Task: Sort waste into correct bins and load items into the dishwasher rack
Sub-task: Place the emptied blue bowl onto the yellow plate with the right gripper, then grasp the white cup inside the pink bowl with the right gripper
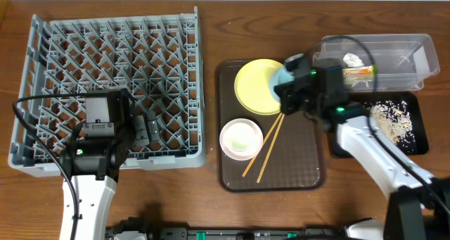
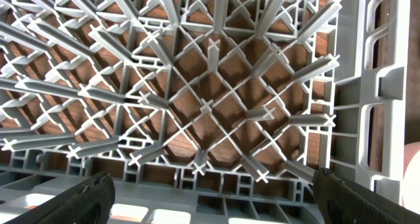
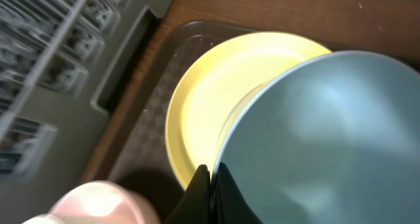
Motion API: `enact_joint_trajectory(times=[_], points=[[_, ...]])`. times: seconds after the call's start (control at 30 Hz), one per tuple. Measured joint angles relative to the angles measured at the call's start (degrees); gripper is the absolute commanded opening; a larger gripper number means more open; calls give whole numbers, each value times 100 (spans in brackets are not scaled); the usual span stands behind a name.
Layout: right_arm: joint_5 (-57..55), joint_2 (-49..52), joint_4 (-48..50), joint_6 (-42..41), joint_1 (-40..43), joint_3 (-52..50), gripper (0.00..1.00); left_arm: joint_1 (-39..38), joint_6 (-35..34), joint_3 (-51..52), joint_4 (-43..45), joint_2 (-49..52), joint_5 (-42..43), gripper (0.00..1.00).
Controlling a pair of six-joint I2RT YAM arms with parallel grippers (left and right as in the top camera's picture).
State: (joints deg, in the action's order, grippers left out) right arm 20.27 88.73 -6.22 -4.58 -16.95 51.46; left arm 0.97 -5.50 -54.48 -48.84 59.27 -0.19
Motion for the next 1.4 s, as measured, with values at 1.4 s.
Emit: enact_joint_trajectory(times=[1.4], points=[[-85,-485,-2133,203,-1386,61,23,0,0,0,0,0,0,98]])
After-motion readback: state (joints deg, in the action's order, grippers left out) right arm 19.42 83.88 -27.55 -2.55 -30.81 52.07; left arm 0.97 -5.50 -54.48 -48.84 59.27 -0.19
